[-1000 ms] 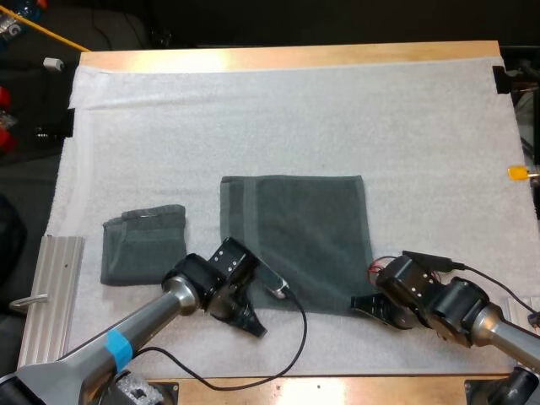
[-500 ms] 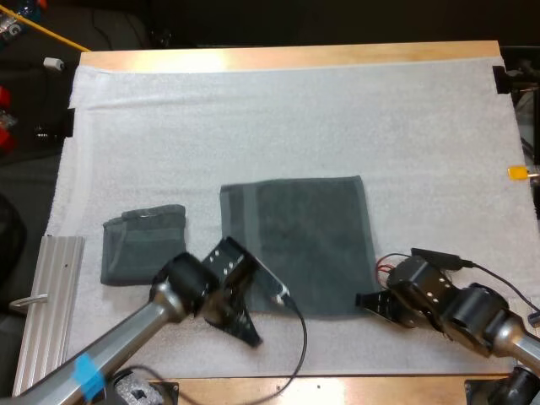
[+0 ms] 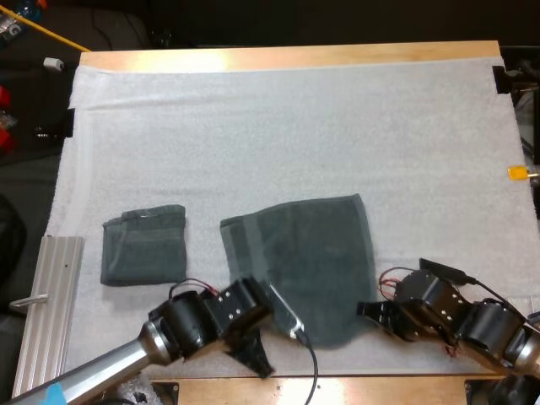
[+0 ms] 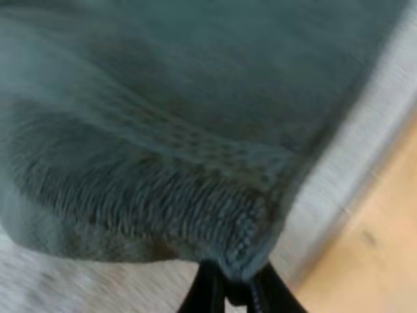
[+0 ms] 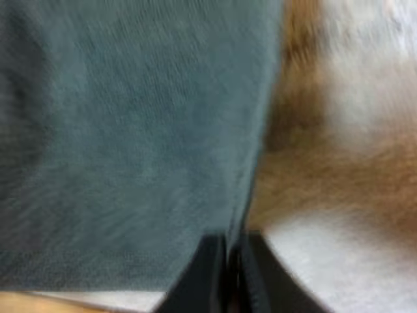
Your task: Pick towel from pile, fold and stack
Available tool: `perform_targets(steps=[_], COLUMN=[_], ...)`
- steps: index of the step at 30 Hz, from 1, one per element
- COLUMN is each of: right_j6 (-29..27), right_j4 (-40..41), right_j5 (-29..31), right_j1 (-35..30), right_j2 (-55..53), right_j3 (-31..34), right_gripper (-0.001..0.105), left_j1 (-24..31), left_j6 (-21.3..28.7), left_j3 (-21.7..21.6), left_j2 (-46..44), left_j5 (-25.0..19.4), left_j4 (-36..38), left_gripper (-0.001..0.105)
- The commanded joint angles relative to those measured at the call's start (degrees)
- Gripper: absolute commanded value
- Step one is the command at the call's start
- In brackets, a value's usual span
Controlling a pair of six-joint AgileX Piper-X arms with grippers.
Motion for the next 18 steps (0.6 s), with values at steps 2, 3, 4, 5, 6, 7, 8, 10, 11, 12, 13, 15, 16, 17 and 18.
perform_targets(steps=[2,3,4,5,6,7,8,10,11,12,13,15,16,17,18], right_j6=[3.2,4.2,4.8,5.7,6.8,7.3,7.6,8.6,9.4,10.2,10.4,10.8,11.3,11.8,12.4], right_j4=[-4.3,-6.3,-7.9,-9.5,-11.7,-13.7,-15.4,-19.5,-20.9,-22.8,-24.2,-26.6,-27.6,-28.4,-29.6], right_j5=[0.1,0.1,0.1,-0.2,-0.8,-1.4,-2.0,-3.8,-4.4,-5.2,-5.5,-6.0,-6.1,-6.2,-6.5], right_j1=[-2.0,-3.3,-4.5,-5.7,-7.2,-8.5,-9.6,-12.1,-12.9,-14.2,-15.1,-16.9,-17.6,-18.2,-19.0], right_j2=[1.8,2.9,3.8,4.6,5.7,6.5,7.3,9.5,10.4,11.5,12.4,14.4,15.2,15.8,16.8], right_j3=[-0.4,-0.4,-0.4,-0.4,-0.4,-0.4,-0.4,-0.4,-0.4,-0.4,-0.4,-0.4,-0.4,-0.4,-0.4], right_gripper=[0.0,0.0,0.0,0.0,0.0,0.0,0.0,0.0,0.0,0.0,0.0,0.0,0.0,0.0,0.0], left_j1=[4.0,6.5,8.3,10.0,12.8,14.9,16.6,20.6,22.2,24.3,25.8,28.7,29.9,30.8,31.9], left_j6=[-0.2,0.7,1.5,2.1,2.9,3.9,4.9,6.4,6.5,6.5,6.5,6.6,6.9,7.3,7.6], left_j3=[-0.3,-0.3,-0.3,-0.3,-0.3,-0.3,-0.3,-0.3,-0.3,-0.3,-0.3,-0.3,-0.3,-0.3,-0.3], left_j2=[0.9,1.6,2.2,2.9,3.9,4.8,5.8,7.9,8.7,10.0,10.9,12.7,13.3,13.9,14.7], left_j5=[-1.4,-0.9,-0.4,0.3,1.8,3.4,4.8,7.6,8.1,8.7,9.1,9.8,10.5,10.9,11.0], left_j4=[-3.9,-5.7,-6.9,-7.9,-9.3,-10.5,-11.6,-13.7,-14.4,-15.1,-15.5,-16.4,-16.7,-16.9,-17.2], left_gripper=[0.0,0.0,0.0,0.0,0.0,0.0,0.0,0.0,0.0,0.0,0.0,0.0,0.0,0.0,0.0])
